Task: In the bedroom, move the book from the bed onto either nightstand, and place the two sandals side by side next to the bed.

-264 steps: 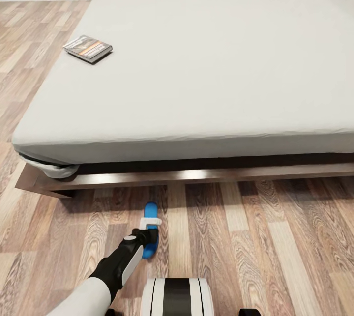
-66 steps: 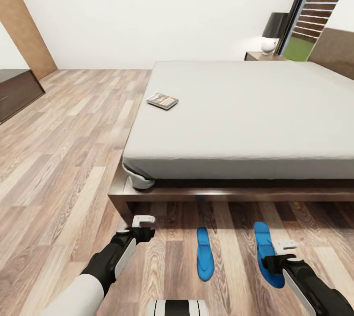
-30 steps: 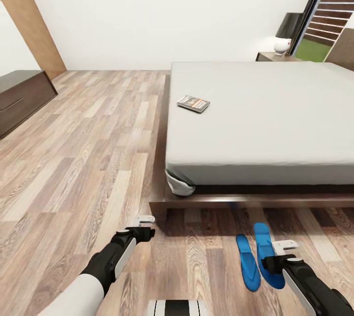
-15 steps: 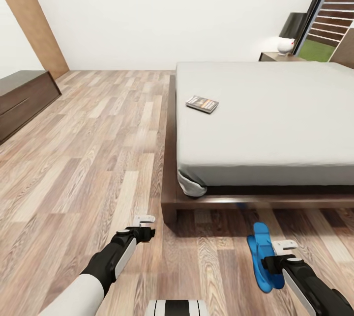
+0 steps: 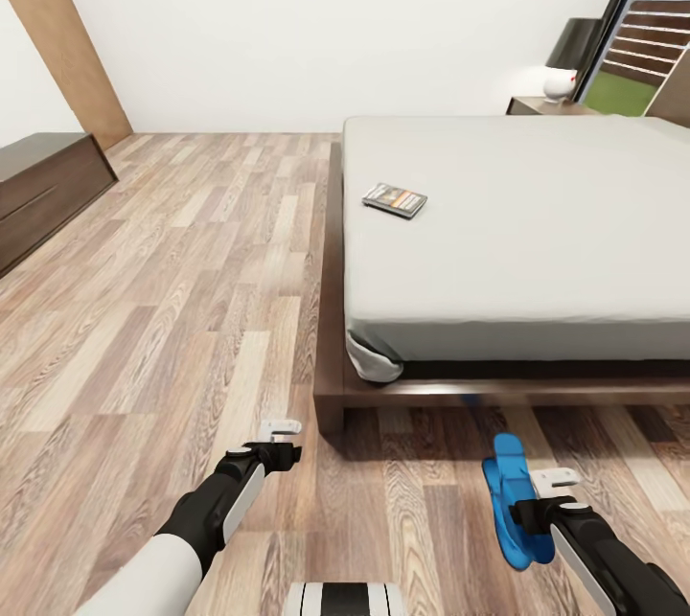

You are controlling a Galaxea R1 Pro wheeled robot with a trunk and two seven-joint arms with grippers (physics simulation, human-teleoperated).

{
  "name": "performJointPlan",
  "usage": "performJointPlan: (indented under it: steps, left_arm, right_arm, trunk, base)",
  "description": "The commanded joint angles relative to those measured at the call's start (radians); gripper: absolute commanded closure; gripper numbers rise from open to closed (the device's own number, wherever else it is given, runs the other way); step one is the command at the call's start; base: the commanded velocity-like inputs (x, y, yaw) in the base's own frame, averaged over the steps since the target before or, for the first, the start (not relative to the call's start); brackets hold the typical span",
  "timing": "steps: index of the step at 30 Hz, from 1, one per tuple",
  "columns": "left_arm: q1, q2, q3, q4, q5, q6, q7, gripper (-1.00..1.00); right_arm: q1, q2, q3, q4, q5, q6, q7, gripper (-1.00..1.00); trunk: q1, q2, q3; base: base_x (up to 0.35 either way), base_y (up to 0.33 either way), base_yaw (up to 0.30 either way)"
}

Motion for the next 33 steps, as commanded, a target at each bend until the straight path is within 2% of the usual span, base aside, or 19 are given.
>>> performJointPlan:
  steps: [1,7,22,29,33]
  left_arm:
    - [0.0,0.001,-0.004,-0.002,0.011,0.004,0.009,-1.0]
    - [0.0,0.001,-0.004,-0.002,0.011,0.004,0.009,-1.0]
    - [0.0,0.002,-0.006,-0.029,0.011,0.005,0.009,-1.0]
    - [0.0,0.002,-0.006,-0.03,0.011,0.006,0.009,-1.0]
    - [0.0,0.001,-0.007,-0.031,0.011,0.029,0.009,-1.0]
  right_arm:
    - [-0.001,-0.001,0.005,-0.001,-0.011,0.004,-0.01,1.0]
    - [-0.001,-0.001,0.005,-0.006,-0.012,0.004,-0.01,1.0]
    - [-0.001,0.0,0.006,-0.019,-0.013,0.006,-0.011,1.0]
    - [-0.001,0.0,0.005,-0.019,-0.015,0.005,-0.011,1.0]
    - [-0.001,-0.001,0.005,-0.02,-0.013,0.005,-0.011,1.0]
  trunk:
    - [0.0,0.0,-0.001]
    - [0.003,-0.002,-0.024]
    - [0.009,-0.005,-0.082]
    - [0.009,-0.005,-0.082]
    - [0.009,-0.005,-0.082]
  base:
    - [0.0,0.0,0.097]
    - [0.0,0.0,0.196]
    - [0.0,0.0,0.01]
    - [0.0,0.029,0.0]
    - [0.012,0.056,0.0]
